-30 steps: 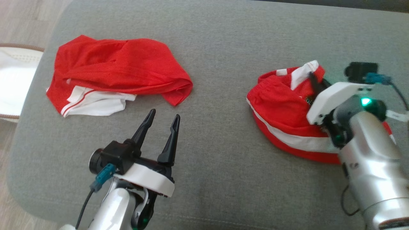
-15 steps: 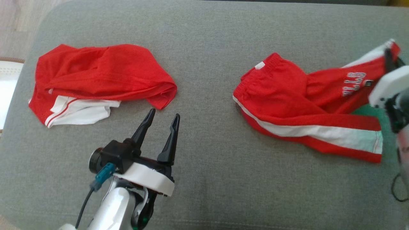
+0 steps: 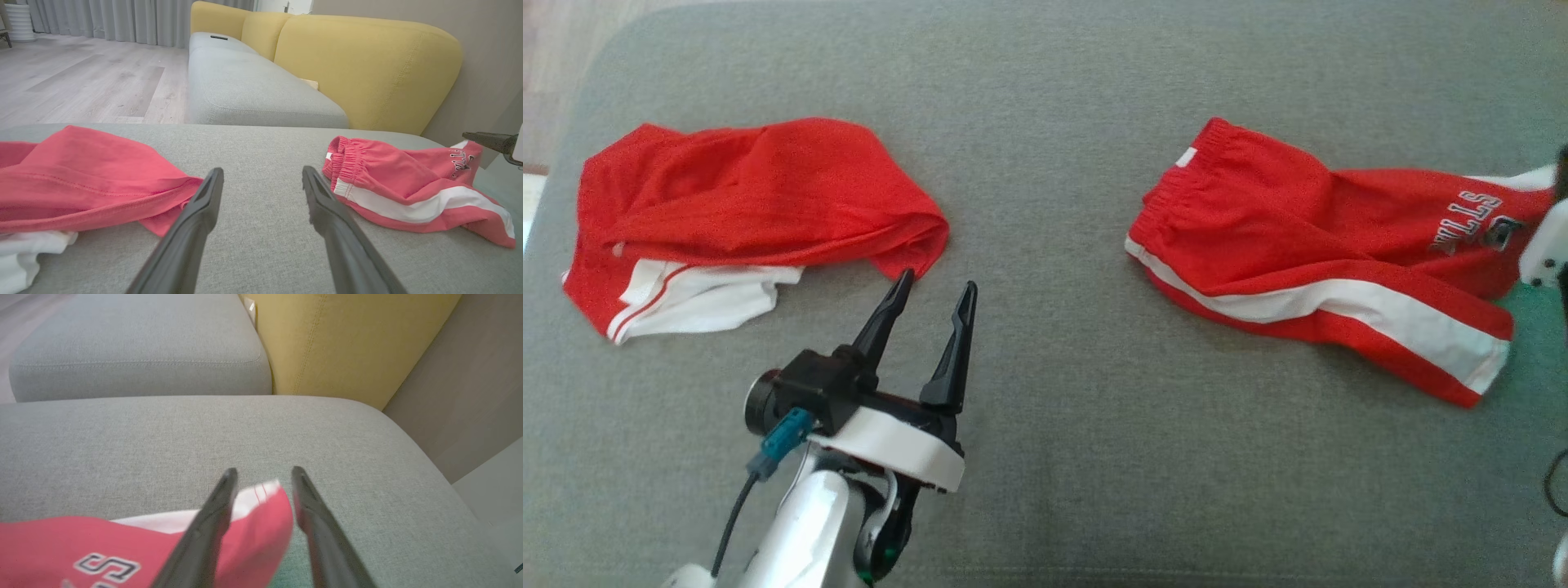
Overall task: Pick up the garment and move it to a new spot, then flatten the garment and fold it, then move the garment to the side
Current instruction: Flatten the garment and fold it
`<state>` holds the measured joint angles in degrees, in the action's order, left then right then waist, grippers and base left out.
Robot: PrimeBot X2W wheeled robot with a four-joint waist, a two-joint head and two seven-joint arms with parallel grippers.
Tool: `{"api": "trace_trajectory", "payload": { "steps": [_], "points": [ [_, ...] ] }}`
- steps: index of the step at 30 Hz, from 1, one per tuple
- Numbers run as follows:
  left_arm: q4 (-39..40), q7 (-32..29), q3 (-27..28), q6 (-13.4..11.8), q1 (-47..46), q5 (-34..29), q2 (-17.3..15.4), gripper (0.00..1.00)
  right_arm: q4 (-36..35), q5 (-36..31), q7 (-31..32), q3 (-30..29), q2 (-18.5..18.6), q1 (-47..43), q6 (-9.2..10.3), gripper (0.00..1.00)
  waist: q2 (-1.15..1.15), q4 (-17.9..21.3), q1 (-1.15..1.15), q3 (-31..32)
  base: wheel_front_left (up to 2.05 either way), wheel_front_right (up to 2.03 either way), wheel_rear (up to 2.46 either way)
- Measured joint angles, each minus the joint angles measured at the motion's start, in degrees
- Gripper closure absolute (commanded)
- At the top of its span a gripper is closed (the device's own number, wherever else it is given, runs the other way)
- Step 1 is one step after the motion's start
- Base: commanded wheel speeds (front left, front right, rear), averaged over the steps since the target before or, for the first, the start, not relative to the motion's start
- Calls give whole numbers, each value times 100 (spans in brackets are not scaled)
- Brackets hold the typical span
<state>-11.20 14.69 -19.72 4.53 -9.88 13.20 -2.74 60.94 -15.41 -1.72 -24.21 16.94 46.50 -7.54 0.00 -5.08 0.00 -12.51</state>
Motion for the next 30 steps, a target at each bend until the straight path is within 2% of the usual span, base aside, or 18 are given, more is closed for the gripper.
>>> {"api": "trace_trajectory", "payload": {
  "steps": [5, 10, 15, 19, 23, 27, 30],
  "points": [
    [1, 0, 13, 1, 0, -1, 0, 0, -294, -296, -296, -287, -374, -2, 0, 0, 0, 147, 0, 61, 0, 0, 0],
    [27, 0, 65, 1, 5, -58, 0, 0, -709, -34, -957, -327, -925, -31, 0, 0, 0, 368, 0, 175, 0, 0, 0],
    [154, 1, 222, 1, 26, -59, -1, 0, -1561, 931, -1225, 466, -1288, -525, 1, 0, 0, 614, 0, 281, 0, 0, 0],
    [207, 0, 256, 1, 31, -59, 0, 0, -2689, 1863, -1250, 1240, -1317, -1632, 0, 0, 0, 786, 0, 339, 0, 0, 0],
    [240, 0, 333, 4, 32, -59, 0, 0, -3939, 2527, -1261, 1812, -1356, -2805, 1, 0, 0, 915, 0, 348, 0, 0, 0],
    [240, 1, 358, 58, 32, -59, 0, 0, -4752, 3028, -1266, 2004, -1426, -3518, 0, 0, 0, 1005, 0, 352, 0, 0, 0],
    [221, 0, 363, 62, 34, -59, 0, 0, -4904, 3175, -1267, 2041, -1425, -3854, 1, 0, 0, 1058, 0, 363, 0, 0, 0]
  ]
}}
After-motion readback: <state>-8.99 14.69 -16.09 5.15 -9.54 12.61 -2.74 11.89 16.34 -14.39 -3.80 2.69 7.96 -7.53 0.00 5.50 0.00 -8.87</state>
